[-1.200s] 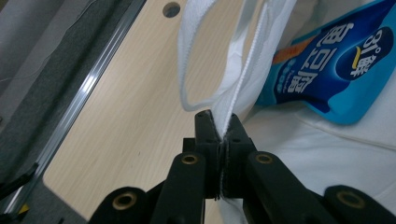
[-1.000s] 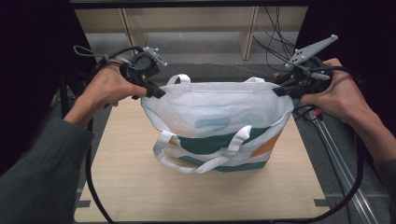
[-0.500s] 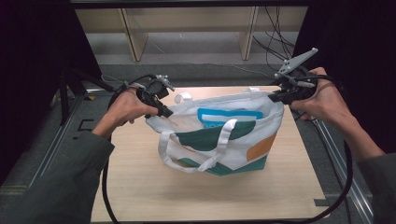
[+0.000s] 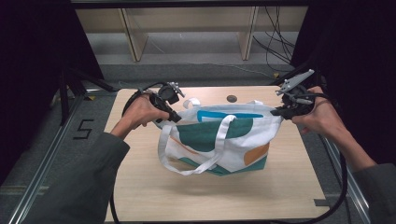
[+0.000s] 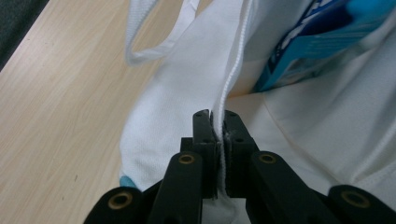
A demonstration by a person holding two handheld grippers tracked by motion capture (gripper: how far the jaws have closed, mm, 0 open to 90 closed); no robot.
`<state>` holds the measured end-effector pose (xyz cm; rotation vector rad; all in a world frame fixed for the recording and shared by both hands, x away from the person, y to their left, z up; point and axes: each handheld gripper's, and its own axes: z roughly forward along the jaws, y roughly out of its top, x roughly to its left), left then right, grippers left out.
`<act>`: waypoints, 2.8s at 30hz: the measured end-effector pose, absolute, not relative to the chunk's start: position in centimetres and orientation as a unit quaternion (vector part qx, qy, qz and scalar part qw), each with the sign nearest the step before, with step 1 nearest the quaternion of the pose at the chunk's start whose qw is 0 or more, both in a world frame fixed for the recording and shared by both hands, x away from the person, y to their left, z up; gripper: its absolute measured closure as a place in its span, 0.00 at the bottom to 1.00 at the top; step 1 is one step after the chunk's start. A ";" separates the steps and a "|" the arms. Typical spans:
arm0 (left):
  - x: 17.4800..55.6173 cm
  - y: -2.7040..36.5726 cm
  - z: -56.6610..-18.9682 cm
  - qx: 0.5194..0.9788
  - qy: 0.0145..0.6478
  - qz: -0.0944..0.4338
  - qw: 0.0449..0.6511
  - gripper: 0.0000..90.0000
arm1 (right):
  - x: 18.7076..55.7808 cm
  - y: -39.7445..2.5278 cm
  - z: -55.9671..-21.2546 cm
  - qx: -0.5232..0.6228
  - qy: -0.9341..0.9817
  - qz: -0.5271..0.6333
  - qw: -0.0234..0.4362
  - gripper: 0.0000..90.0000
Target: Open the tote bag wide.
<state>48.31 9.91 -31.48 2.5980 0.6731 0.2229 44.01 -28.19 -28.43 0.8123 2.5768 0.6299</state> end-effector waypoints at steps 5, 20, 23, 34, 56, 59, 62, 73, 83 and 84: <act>49.3 9.3 -33.6 0.941 0.252 0.067 0.216 0.95 | 44.2 -28.5 -30.8 0.317 0.905 0.242 0.150 0.98; 49.7 8.5 -42.7 0.942 0.258 0.003 0.213 0.96 | 44.4 -29.4 -39.8 0.330 0.906 0.236 0.119 0.98; 49.4 8.7 -44.2 0.937 0.267 -0.007 0.225 0.96 | 44.3 -29.7 -41.0 0.337 0.903 0.244 0.105 0.98; 47.9 9.5 -43.9 0.920 0.292 0.015 0.260 0.86 | 43.8 -29.1 -45.3 0.333 0.909 0.234 0.093 0.98; 42.0 7.0 -39.1 0.916 0.228 0.010 0.330 0.48 | 43.6 -29.4 -39.1 0.351 0.868 0.335 0.110 0.75; 41.9 6.3 -39.4 0.916 0.228 0.013 0.329 0.45 | 44.5 -28.5 -40.0 0.350 0.874 0.323 0.097 0.62; 41.9 6.0 -39.6 0.915 0.229 0.013 0.331 0.45 | 45.7 -27.9 -40.9 0.356 0.876 0.309 0.104 0.56; 41.1 5.6 -40.2 0.931 0.188 0.010 0.312 0.73 | 46.9 -27.9 -41.8 0.332 0.901 0.269 0.069 0.92; 37.0 4.6 -40.3 0.962 0.087 0.034 0.256 0.93 | 47.5 -27.8 -41.8 0.348 0.891 0.266 0.116 0.96; 36.3 4.3 -40.6 0.964 0.077 0.031 0.252 0.93 | 47.7 -27.8 -41.8 0.350 0.891 0.261 0.124 0.96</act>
